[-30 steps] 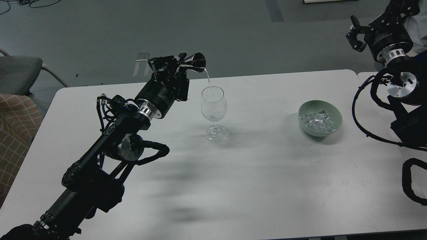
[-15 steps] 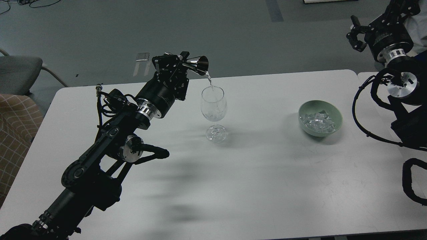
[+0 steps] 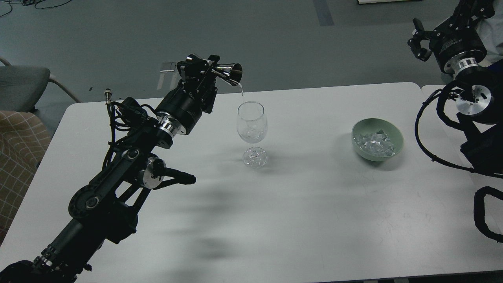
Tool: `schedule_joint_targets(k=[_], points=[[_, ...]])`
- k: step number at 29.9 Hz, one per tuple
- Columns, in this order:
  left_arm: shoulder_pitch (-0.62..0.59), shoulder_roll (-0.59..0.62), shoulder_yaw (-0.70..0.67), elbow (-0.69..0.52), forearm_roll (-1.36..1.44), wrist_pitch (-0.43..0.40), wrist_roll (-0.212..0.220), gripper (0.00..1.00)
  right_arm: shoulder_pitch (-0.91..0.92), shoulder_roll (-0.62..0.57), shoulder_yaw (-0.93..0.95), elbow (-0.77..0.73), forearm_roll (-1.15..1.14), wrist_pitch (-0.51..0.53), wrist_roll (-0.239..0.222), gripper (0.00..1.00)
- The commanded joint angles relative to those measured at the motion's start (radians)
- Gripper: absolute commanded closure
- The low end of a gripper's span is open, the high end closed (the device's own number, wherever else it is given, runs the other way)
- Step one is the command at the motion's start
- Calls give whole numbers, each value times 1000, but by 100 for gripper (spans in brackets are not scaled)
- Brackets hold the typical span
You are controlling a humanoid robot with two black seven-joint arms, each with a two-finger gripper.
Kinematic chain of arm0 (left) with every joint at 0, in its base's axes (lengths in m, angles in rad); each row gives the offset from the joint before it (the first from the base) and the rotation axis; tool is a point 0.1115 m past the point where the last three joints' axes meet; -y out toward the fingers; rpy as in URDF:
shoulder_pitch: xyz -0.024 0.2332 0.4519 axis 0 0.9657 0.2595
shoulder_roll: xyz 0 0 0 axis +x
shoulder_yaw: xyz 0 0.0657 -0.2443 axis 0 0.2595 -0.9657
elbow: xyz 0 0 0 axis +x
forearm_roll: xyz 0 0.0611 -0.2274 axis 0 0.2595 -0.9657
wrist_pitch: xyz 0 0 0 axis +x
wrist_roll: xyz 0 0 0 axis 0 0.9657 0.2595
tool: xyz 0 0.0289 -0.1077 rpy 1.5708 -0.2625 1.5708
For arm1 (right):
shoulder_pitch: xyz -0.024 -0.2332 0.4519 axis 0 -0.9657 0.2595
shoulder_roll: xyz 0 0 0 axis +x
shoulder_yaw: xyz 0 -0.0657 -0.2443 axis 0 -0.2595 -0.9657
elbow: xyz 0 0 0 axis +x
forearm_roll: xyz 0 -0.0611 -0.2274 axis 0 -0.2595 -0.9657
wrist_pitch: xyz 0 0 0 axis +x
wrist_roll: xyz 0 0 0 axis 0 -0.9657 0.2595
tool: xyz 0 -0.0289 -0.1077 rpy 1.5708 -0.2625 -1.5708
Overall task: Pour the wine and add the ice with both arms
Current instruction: 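Rotate the jigger upright and pull it back from the glass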
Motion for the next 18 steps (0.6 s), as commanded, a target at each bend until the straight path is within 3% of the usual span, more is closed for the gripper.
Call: schedule_joint_targets(k=[1, 18], points=[[-5, 0, 0, -5, 2, 0, 0, 100, -1, 0, 0, 1, 0, 2, 0, 0], [-29, 2, 6, -1, 209, 3, -11, 100, -8, -8, 0, 1, 0, 3, 0, 0]])
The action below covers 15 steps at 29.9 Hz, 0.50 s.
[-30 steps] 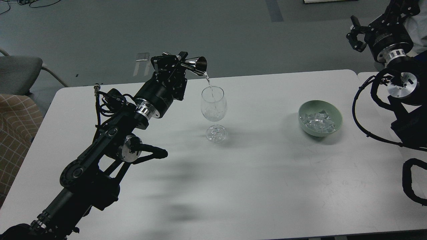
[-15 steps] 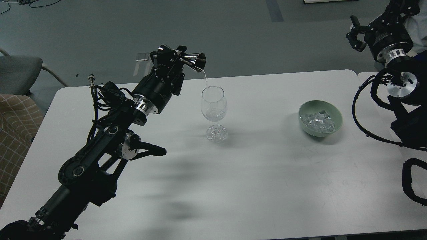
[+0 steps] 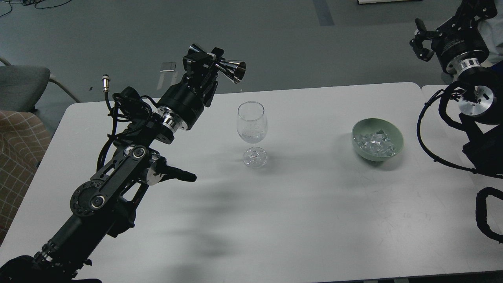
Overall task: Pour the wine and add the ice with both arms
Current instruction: 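Rotate the jigger upright and pull it back from the glass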
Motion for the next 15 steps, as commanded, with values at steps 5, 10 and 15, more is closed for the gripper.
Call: schedule_joint_targets(k=[5, 10, 15], points=[[3, 1, 1, 0, 149, 2, -21, 100, -1, -1, 2, 0, 0, 0, 0, 0], [7, 1, 3, -3, 186, 2, -30, 100, -1, -6, 2, 0, 0, 0, 0, 0], [10, -1, -2, -8, 182, 0, -29, 100, -1, -9, 0, 0, 0, 0, 2, 0]])
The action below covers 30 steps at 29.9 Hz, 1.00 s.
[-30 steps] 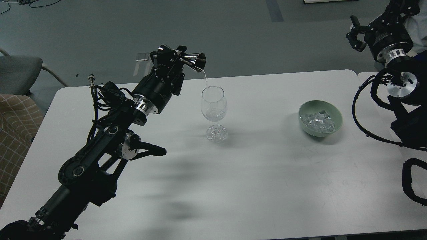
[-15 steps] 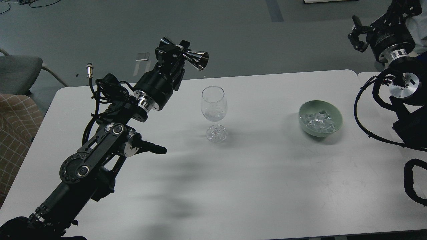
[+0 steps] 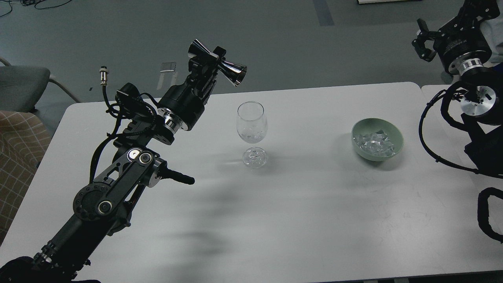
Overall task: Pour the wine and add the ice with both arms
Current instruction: 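Rotate the jigger upright and pull it back from the glass, then lower the jigger to its original spot and open the left gripper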
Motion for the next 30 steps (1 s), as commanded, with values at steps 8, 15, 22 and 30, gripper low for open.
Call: schedule_joint_targets(k=[8, 15, 22, 30], points=[[7, -6, -66, -21, -356, 40, 88, 100, -1, -11, -1, -2, 0, 0, 1, 0], [45, -7, -225, -21, -608, 41, 111, 100, -23, -12, 2, 1, 0, 0, 3, 0], [127, -3, -431, -23, -957, 44, 127, 100, -73, -26, 3, 54, 0, -8, 1, 0], [192, -4, -506, 25, -1257, 114, 128, 100, -86, -26, 2, 61, 0, -9, 1, 0]])
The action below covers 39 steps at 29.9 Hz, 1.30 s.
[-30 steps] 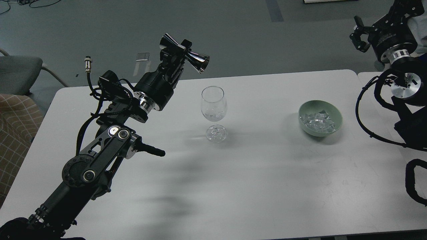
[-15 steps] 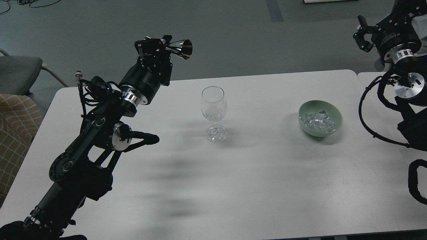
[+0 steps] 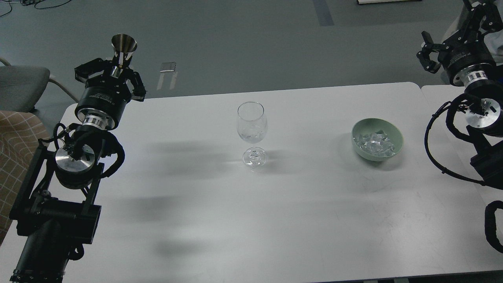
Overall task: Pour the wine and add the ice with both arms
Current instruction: 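Lower the jigger to its original spot and open the left gripper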
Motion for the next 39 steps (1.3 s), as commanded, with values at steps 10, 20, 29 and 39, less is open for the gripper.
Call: schedule_joint_targets(k=[10, 20, 29, 39], points=[[61, -15, -12, 227, -60, -96, -4, 100, -37, -21, 1, 16, 0, -2, 0, 0], [21, -17, 2, 430, -60, -216, -4, 100, -35, -27, -4, 26, -2, -2, 0, 0], [10, -44, 25, 473, -52, -204, -12, 94, -37, -19, -6, 24, -3, -2, 0, 0], [7, -54, 42, 491, -45, -207, -20, 66, -45, -25, -6, 26, -3, -2, 0, 0]])
